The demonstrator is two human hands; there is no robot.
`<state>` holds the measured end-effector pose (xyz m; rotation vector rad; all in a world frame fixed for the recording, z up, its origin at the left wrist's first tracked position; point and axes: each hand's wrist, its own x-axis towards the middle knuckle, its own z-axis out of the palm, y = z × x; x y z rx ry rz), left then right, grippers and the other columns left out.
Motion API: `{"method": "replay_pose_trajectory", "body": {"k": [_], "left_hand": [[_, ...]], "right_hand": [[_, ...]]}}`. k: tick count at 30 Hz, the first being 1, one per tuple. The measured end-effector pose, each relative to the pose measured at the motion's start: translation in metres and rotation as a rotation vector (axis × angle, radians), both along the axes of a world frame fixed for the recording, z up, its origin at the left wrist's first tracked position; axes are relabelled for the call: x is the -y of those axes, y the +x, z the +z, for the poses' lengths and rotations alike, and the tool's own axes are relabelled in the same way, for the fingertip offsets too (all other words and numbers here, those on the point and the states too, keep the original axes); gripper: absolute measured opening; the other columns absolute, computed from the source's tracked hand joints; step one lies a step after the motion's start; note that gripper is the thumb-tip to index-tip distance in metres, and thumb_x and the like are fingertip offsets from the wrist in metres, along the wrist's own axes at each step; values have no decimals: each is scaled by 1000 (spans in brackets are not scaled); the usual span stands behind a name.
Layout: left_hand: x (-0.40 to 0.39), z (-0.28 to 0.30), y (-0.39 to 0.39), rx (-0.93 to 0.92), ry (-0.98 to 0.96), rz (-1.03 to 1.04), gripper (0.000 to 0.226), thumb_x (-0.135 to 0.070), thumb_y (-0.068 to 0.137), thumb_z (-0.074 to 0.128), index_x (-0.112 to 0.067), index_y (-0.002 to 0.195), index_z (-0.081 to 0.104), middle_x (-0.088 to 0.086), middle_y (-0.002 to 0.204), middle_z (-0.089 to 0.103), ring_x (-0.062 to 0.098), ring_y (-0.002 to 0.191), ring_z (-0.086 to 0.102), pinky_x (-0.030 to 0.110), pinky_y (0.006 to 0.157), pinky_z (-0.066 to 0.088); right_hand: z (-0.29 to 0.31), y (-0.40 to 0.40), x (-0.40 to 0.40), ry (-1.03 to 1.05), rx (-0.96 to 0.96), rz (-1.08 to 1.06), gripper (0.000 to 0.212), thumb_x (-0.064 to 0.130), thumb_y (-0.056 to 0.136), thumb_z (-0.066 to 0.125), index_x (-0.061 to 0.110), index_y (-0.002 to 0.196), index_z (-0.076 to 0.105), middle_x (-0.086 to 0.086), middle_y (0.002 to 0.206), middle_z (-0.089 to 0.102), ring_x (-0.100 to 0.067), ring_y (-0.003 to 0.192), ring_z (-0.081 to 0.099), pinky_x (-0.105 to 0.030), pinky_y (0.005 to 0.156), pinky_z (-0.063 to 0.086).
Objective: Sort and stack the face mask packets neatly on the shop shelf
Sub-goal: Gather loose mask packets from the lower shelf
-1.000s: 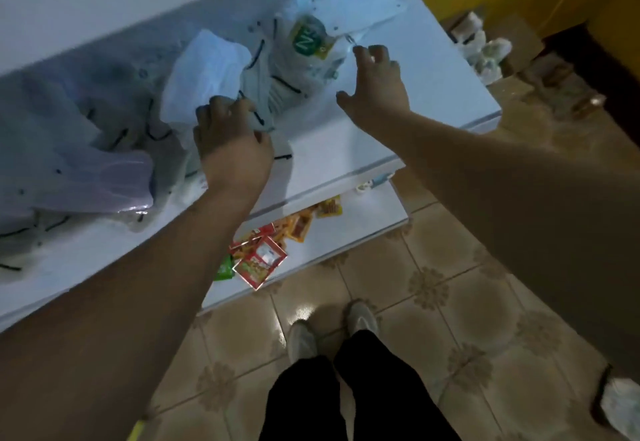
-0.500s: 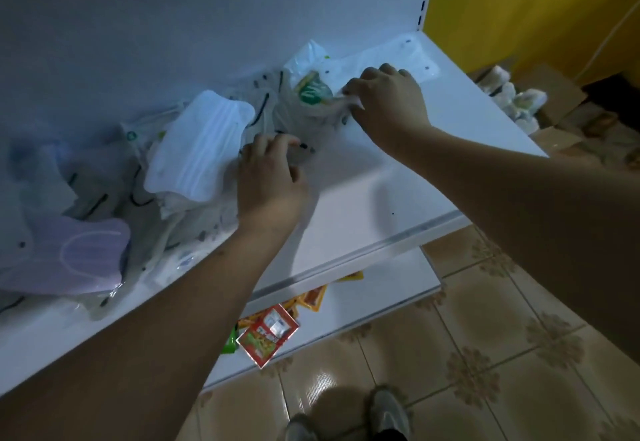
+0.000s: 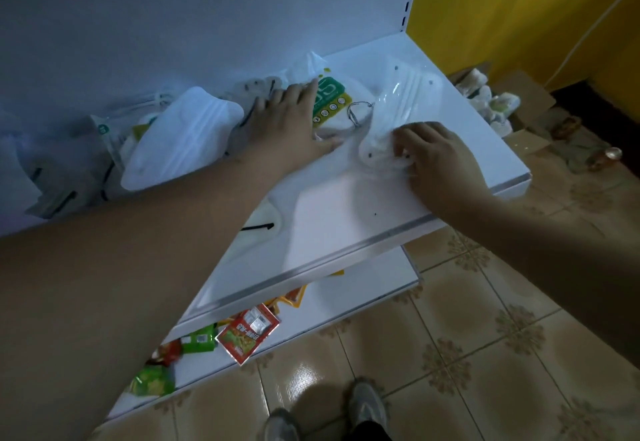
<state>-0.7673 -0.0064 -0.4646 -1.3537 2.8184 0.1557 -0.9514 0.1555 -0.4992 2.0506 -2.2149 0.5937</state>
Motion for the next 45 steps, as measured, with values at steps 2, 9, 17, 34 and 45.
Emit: {"method": "replay_pose_trajectory", "body": {"k": [2,9,17,34,45], "left_hand": [[6,2,-5,-30,-103,-21,80,-68,87,53,-20,149,39,12,143,50,34,134,42,47,109,27],[23,44,-4,-511,-95,135,28,-28,102,43,-11,84,57,13,81,57,36,90,60,33,71,37],[-25,63,10,-590,-234,-155,46,-12,100,50,-29,143,54,12,151,47,31,136,48,39,111,42],[-235,180,87,-1050,1201,484,40,-16,89,74,-5,125,58,13,109,74,24,86,75,32,75,61],[-256,337,276,-1233,978,374,32,-12,88,74,-10,118,65,3,105,77,16,90,73,29,74,60]], "right_hand": [[0,-1,-5,36,86,-45,46,-13,61,54,6,102,62,-10,110,66,-35,107,58,-38,86,45],[15,11,5,202,309,97,68,-20,73,39,5,132,60,-9,147,50,-26,139,44,-36,120,25],[102,5,45,176,1836,-293,74,68,94,37,7,131,56,-15,121,68,-28,108,69,-43,101,52],[231,70,-128,323,1672,-339,38,25,96,61,9,130,58,-16,124,68,-34,113,66,-53,98,51],[400,245,-122,220,1417,-30,28,32,96,59,10,110,69,-15,105,75,-34,99,71,-55,95,52]]}}
